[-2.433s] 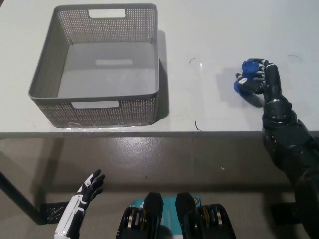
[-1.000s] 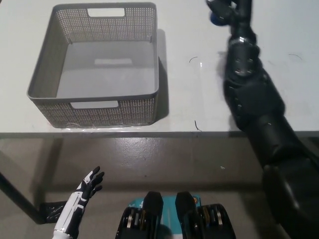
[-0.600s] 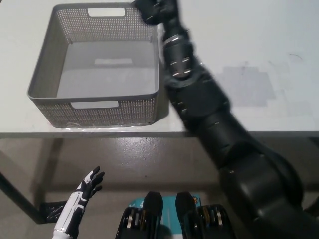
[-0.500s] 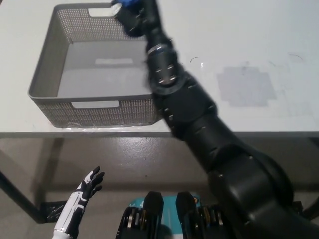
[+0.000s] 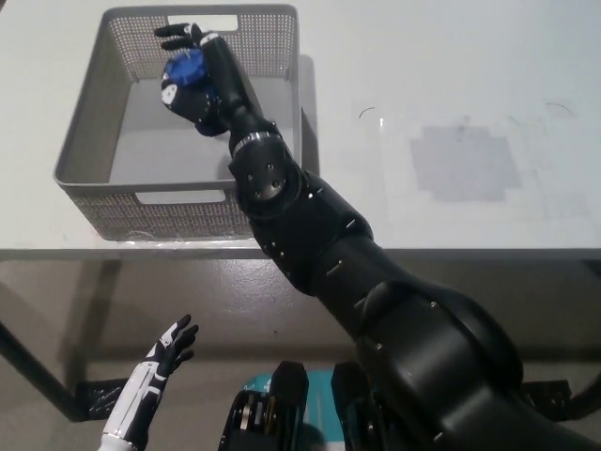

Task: Use the right hand to pick up a chess pieces and put it into a container on the left hand side

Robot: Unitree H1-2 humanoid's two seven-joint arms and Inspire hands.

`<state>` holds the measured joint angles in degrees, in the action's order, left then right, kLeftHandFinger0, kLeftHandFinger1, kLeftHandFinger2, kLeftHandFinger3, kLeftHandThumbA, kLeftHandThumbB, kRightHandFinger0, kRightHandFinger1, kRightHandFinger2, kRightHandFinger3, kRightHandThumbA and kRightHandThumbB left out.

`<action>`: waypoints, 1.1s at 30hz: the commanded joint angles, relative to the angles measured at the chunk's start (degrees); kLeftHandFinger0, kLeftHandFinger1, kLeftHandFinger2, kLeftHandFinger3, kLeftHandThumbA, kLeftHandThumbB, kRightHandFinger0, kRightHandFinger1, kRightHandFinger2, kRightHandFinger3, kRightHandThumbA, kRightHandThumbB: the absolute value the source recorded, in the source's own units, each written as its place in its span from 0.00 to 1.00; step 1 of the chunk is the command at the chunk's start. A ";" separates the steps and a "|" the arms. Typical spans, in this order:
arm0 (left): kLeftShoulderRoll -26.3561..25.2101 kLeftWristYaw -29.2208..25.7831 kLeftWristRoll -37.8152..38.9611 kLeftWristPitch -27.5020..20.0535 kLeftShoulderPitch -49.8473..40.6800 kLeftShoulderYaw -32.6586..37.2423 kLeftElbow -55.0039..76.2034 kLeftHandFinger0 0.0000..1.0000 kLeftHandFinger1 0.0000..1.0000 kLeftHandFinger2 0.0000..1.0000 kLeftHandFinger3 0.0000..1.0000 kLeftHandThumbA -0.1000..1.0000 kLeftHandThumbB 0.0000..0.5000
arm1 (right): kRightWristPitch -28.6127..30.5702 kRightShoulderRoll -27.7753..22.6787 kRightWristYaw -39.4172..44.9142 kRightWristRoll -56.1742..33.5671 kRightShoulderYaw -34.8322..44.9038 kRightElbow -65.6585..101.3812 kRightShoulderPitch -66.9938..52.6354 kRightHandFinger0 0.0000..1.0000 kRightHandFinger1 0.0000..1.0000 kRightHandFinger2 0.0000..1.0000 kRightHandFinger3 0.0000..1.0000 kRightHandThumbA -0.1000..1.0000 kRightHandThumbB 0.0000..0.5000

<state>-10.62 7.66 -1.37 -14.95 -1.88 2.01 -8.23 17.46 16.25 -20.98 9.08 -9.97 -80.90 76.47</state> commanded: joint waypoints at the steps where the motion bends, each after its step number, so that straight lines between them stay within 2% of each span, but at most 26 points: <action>1: -1.37 0.79 -0.77 -1.32 1.17 0.27 1.28 1.00 1.00 1.00 1.00 1.00 0.64 | -0.90 -1.18 1.09 1.57 -1.11 -0.15 2.45 0.00 0.32 0.75 0.81 0.00 0.24; 3: -1.55 0.94 -0.53 -1.39 1.49 0.43 1.11 1.00 1.00 1.00 1.00 1.00 0.63 | -2.52 -1.89 1.65 2.02 -1.61 -0.39 2.32 0.03 0.38 0.79 0.82 0.00 0.27; 4: -1.56 0.93 -0.49 -1.31 1.53 0.49 1.16 1.00 1.00 1.00 1.00 1.00 0.65 | -3.71 -2.21 2.61 1.83 -1.57 -0.53 2.30 0.03 0.38 0.78 0.80 0.00 0.29; 7: -1.64 0.96 -0.34 -1.00 1.69 0.61 1.37 1.00 1.00 1.00 1.00 1.00 0.68 | -4.68 -2.97 3.77 1.75 -1.74 -0.72 1.88 0.02 0.37 0.68 0.63 0.00 0.35; 8: -1.68 0.87 -0.49 -1.01 1.67 0.63 1.35 1.00 1.00 1.00 1.00 1.00 0.69 | -4.93 -3.20 4.09 2.07 -2.09 -0.76 1.70 0.04 0.36 0.64 0.59 0.04 0.35; 9: -1.69 0.82 -0.58 -1.02 1.62 0.67 1.36 1.00 1.00 1.00 1.00 1.00 0.70 | -5.26 -3.43 4.69 2.27 -2.39 -0.80 1.56 0.17 0.40 0.61 0.58 0.15 0.32; 10: -1.67 0.67 -0.77 -0.76 1.68 0.64 1.43 1.00 1.00 1.00 1.00 1.00 0.71 | -5.66 -3.86 6.38 2.42 -2.73 -0.89 1.56 0.32 0.54 0.72 0.70 0.22 0.31; 11: -1.66 0.64 -0.80 -0.69 1.72 0.62 1.43 1.00 1.00 1.00 1.00 1.00 0.71 | -5.99 -4.13 8.08 2.14 -2.68 -0.89 1.64 0.45 0.57 0.67 0.72 0.37 0.32; 12: -1.71 0.61 -0.95 -0.99 1.74 0.65 1.32 1.00 1.00 1.00 1.00 1.00 0.70 | -6.61 -4.38 9.95 1.89 -2.63 -0.89 1.78 0.59 0.72 0.82 0.84 0.43 0.34; 13: -1.71 0.57 -1.05 -1.15 1.71 0.65 1.30 1.00 1.00 1.00 1.00 1.00 0.70 | -7.34 -4.52 11.11 2.06 -2.90 -0.87 1.93 0.82 0.91 0.94 0.94 0.53 0.35; 14: -1.77 0.50 -1.34 -1.31 1.71 0.69 1.26 1.00 1.00 1.00 1.00 1.00 0.69 | -7.93 -4.68 12.09 2.13 -3.02 -0.85 2.01 0.93 1.00 1.00 1.00 0.57 0.36; 15: -1.79 0.48 -1.46 -1.37 1.71 0.70 1.24 1.00 1.00 1.00 1.00 1.00 0.69 | -8.13 -4.74 12.47 2.10 -3.04 -0.81 2.02 1.00 1.00 1.00 1.00 0.59 0.37; 20: -1.68 0.48 -1.46 -0.78 1.76 0.71 1.47 1.00 1.00 1.00 1.00 1.00 0.69 | -9.20 -5.30 14.70 2.59 -3.89 -0.45 2.06 1.00 1.00 1.00 1.00 0.83 0.64; 25: -1.74 0.62 -1.49 -0.67 1.86 0.69 1.67 1.00 1.00 1.00 1.00 1.00 0.68 | -9.20 -5.81 16.23 2.59 -4.41 0.05 2.31 1.00 1.00 1.00 1.00 0.98 0.78; 26: -1.78 0.55 -1.69 -0.80 1.90 0.70 1.51 1.00 1.00 1.00 1.00 1.00 0.69 | -9.05 -5.94 16.41 2.88 -4.76 0.14 2.43 1.00 1.00 1.00 1.00 0.99 0.76; 27: -1.80 0.77 -1.36 -0.57 1.89 0.68 1.47 1.00 1.00 1.00 1.00 1.00 0.71 | -8.63 -6.13 16.69 2.68 -4.67 0.38 2.56 1.00 1.00 1.00 1.00 1.00 0.81; 29: -1.73 0.52 -1.72 -0.64 1.86 0.66 1.53 1.00 1.00 1.00 1.00 1.00 0.70 | -7.91 -6.47 16.53 2.38 -4.42 0.79 2.92 1.00 1.00 1.00 1.00 1.00 0.85; 33: -1.74 0.70 -1.70 -0.57 1.97 0.71 1.44 1.00 1.00 1.00 1.00 1.00 0.70 | -5.01 -7.81 16.05 0.88 -2.67 2.46 4.24 1.00 1.00 1.00 1.00 1.00 0.81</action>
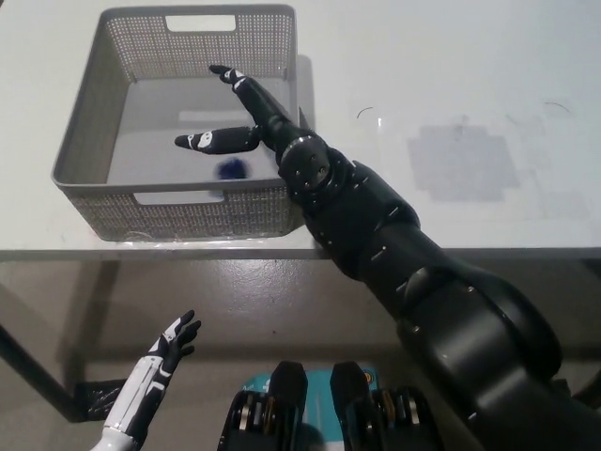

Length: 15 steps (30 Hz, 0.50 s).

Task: Use the right hand to pick up a chess pieces and put it into a container on the left hand side

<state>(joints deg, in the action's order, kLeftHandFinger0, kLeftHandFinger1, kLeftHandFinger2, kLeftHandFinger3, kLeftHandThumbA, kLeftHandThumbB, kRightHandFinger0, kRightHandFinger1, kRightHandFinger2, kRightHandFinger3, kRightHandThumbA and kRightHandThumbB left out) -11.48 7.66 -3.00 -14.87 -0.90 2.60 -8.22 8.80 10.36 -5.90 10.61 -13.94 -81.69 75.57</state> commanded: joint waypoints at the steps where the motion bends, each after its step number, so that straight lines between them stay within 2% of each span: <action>1: -1.04 0.78 -0.02 -0.55 1.21 0.05 1.40 1.00 1.00 1.00 1.00 1.00 0.71 | 4.23 -2.34 1.20 -1.09 1.85 3.82 5.70 1.00 1.00 1.00 1.00 1.00 0.81; 3: -1.19 0.88 -0.04 -0.22 1.44 0.04 1.55 1.00 1.00 1.00 1.00 1.00 0.71 | 5.46 -3.79 1.17 -1.45 2.77 7.04 6.77 1.00 1.00 1.00 1.00 1.00 0.79; 5: -1.29 0.91 -0.20 -0.12 1.39 0.13 1.72 1.00 1.00 1.00 1.00 1.00 0.70 | 5.33 -4.98 1.42 -2.14 4.15 10.79 7.04 1.00 1.00 1.00 1.00 1.00 0.87; 10: -1.42 1.19 0.07 0.29 1.26 0.28 1.96 1.00 1.00 1.00 1.00 1.00 0.74 | 0.98 -8.02 2.45 -2.86 6.90 27.61 3.94 1.00 1.00 1.00 1.00 1.00 0.84; 12: -1.39 1.44 0.43 -0.04 1.32 0.37 1.78 1.00 1.00 1.00 1.00 1.00 0.76 | -2.78 -10.30 3.97 -4.27 8.69 41.48 0.35 1.00 1.00 1.00 1.00 1.00 0.84; 14: -1.40 1.46 0.30 0.85 1.44 0.40 2.05 1.00 1.00 1.00 1.00 1.00 0.81 | -4.86 -12.21 4.69 -3.94 9.24 50.96 -2.85 1.00 1.00 1.00 1.00 1.00 0.81; 15: -1.46 1.56 0.44 0.98 1.45 0.38 2.08 1.00 1.00 1.00 1.00 1.00 0.80 | -5.92 -12.80 5.00 -3.89 9.47 54.29 -4.08 1.00 1.00 1.00 1.00 1.00 0.81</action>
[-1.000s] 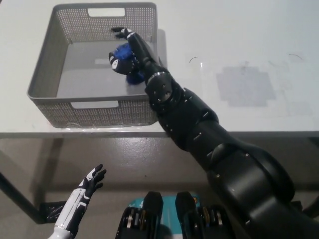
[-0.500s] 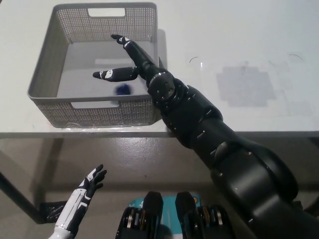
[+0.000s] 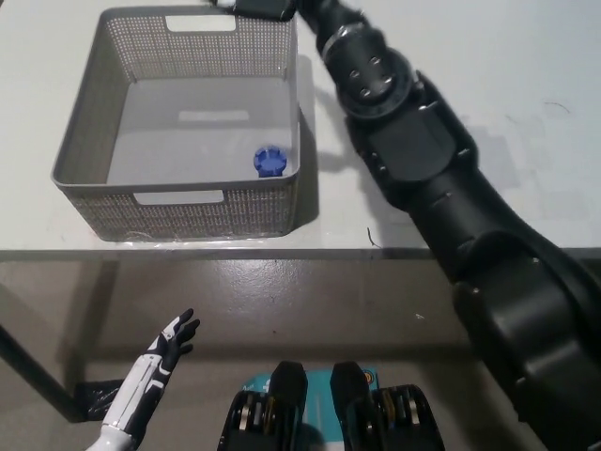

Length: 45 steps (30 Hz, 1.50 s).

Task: Use the right hand to pick up a chess pieces and put it into a container on the left hand side

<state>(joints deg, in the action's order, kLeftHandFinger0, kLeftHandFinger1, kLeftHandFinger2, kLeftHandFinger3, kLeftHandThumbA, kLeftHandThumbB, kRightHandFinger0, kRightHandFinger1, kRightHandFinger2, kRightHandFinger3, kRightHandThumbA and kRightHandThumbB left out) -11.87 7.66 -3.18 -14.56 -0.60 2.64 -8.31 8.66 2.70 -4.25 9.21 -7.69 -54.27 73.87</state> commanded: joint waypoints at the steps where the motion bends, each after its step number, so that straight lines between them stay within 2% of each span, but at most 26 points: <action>1: -1.23 1.41 0.11 0.36 1.11 0.38 2.32 1.00 1.00 1.00 1.00 1.00 0.75 | -7.06 -5.94 4.00 -3.44 4.04 32.88 -4.85 1.00 1.00 1.00 1.00 1.00 0.82; 6: -1.41 1.09 0.00 0.46 1.00 0.02 2.35 1.00 1.00 1.00 1.00 1.00 0.72 | -9.60 -8.58 4.53 -4.71 6.48 50.05 -14.12 1.00 1.00 1.00 1.00 1.00 0.77; 10: -1.43 1.04 0.04 0.30 0.78 -0.03 2.07 1.00 1.00 1.00 1.00 1.00 0.71 | -8.24 -10.16 5.15 -7.66 8.24 59.85 -22.67 1.00 1.00 1.00 1.00 1.00 0.70; 12: -1.18 0.84 -0.20 0.56 0.62 0.05 2.21 1.00 1.00 1.00 1.00 1.00 0.70 | -8.51 -11.08 5.84 -9.67 8.92 65.05 -28.07 1.00 1.00 1.00 1.00 1.00 0.76; 13: -1.17 0.84 -0.24 0.64 0.54 0.07 2.24 1.00 1.00 1.00 1.00 1.00 0.69 | -8.69 -11.25 5.83 -9.48 9.03 66.07 -29.29 1.00 1.00 1.00 1.00 1.00 0.76; 15: -1.18 0.81 -0.35 0.71 0.30 0.11 2.49 1.00 1.00 1.00 1.00 1.00 0.66 | -7.45 -11.45 5.24 -9.49 9.55 68.77 -34.33 1.00 1.00 1.00 1.00 1.00 0.67; 18: -1.08 0.93 0.37 0.31 0.11 -0.08 2.04 1.00 1.00 1.00 1.00 1.00 0.65 | -5.66 -10.76 4.82 -11.91 9.72 70.79 -41.71 1.00 1.00 1.00 1.00 1.00 0.64; 22: -0.99 0.53 0.54 -0.61 0.38 -0.45 1.22 1.00 1.00 1.00 1.00 1.00 0.67 | -2.43 -10.87 5.10 -11.98 8.48 70.39 -51.14 1.00 1.00 1.00 1.00 1.00 0.48; 24: -1.01 0.61 0.83 -1.13 0.19 -0.51 0.88 1.00 1.00 1.00 1.00 1.00 0.66 | -2.09 -10.51 4.90 -11.65 8.16 69.65 -54.11 1.00 1.00 1.00 1.00 1.00 0.49; 26: -1.00 0.41 0.59 -1.51 0.21 -0.54 0.70 1.00 1.00 1.00 1.00 1.00 0.67 | -0.23 -10.05 5.07 -11.34 7.54 67.03 -57.16 1.00 1.00 1.00 1.00 1.00 0.44; 29: -0.87 0.10 0.19 -0.90 0.16 -0.59 1.18 1.00 1.00 1.00 1.00 1.00 0.66 | 3.61 -9.89 5.03 -8.88 6.38 62.19 -61.16 1.00 1.00 1.00 1.00 1.00 0.29; 34: -0.93 0.14 0.47 -1.29 0.61 -0.77 1.02 1.00 1.00 1.00 1.00 1.00 0.64 | 5.27 -8.70 7.30 -13.54 6.01 56.25 -66.06 1.00 1.00 1.00 1.00 1.00 0.39; 36: -0.82 0.03 0.63 -1.20 0.66 -0.90 1.15 1.00 1.00 1.00 1.00 1.00 0.65 | 5.15 -8.02 7.16 -14.17 6.22 55.43 -67.28 1.00 1.00 1.00 1.00 1.00 0.39; 38: -0.66 -0.03 0.74 -0.46 0.70 -1.00 1.81 1.00 1.00 1.00 1.00 1.00 0.65 | 5.76 -8.03 7.45 -13.73 5.94 54.10 -69.22 1.00 1.00 1.00 1.00 1.00 0.33; 40: -0.46 -0.16 1.32 0.01 0.46 -1.37 2.09 1.00 1.00 1.00 1.00 1.00 0.68 | 6.82 -7.83 7.66 -13.14 5.47 52.95 -71.18 1.00 1.00 1.00 1.00 1.00 0.31; 43: -0.27 -0.33 1.59 -0.05 0.18 -1.71 2.34 1.00 1.00 1.00 1.00 1.00 0.67 | 6.41 -7.75 9.77 -16.09 5.26 51.91 -72.74 1.00 1.00 1.00 1.00 1.00 0.35; 45: -0.19 -0.46 1.79 -0.19 0.12 -2.07 2.38 1.00 1.00 1.00 1.00 1.00 0.67 | 6.52 -7.62 10.45 -16.94 5.32 51.24 -73.66 1.00 1.00 1.00 1.00 1.00 0.33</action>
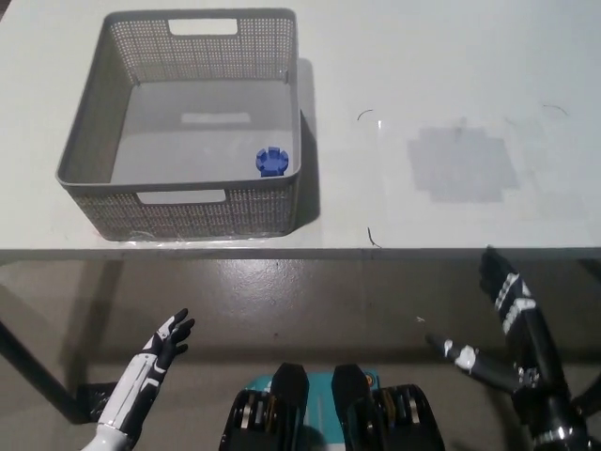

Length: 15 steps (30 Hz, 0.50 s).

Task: Use the right hand to pick up a chess pieces and put it into a container on the left hand side

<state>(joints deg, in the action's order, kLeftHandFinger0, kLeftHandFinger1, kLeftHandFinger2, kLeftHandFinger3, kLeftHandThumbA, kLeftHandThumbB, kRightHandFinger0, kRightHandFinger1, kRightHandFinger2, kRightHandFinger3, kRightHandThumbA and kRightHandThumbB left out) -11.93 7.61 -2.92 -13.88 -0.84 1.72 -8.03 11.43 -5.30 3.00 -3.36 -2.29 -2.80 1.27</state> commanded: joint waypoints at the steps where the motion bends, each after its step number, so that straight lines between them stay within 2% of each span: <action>1: -0.14 -0.54 1.47 -0.90 0.32 -1.31 2.12 1.00 1.00 1.00 1.00 1.00 0.68 | 3.59 0.38 3.40 -4.44 -0.14 -0.39 -1.24 1.00 1.00 1.00 1.00 1.00 0.33; 4: 0.12 -0.45 1.85 -1.10 0.62 -1.60 1.61 1.00 1.00 1.00 1.00 1.00 0.69 | 3.86 0.23 3.51 -3.74 0.13 -2.07 -1.03 1.00 1.00 1.00 1.00 1.00 0.36; 5: 0.38 -0.48 1.93 -0.87 0.46 -1.63 1.68 1.00 1.00 1.00 1.00 1.00 0.70 | 2.74 0.40 4.72 -6.46 0.57 -2.34 -0.81 1.00 1.00 1.00 1.00 1.00 0.28; 15: 0.69 -0.35 1.69 -1.39 -0.02 -2.41 1.44 1.00 1.00 1.00 1.00 1.00 0.70 | 2.60 0.40 4.36 -4.06 0.20 -4.17 0.63 1.00 1.00 1.00 1.00 1.00 0.28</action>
<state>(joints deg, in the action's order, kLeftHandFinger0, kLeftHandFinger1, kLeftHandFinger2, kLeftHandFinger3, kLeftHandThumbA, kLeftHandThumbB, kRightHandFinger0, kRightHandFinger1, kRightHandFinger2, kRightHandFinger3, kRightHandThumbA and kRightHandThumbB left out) -11.13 7.55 -2.43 -13.89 -1.01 -0.22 -8.03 11.77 -4.96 6.01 -6.99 -2.11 -7.49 0.15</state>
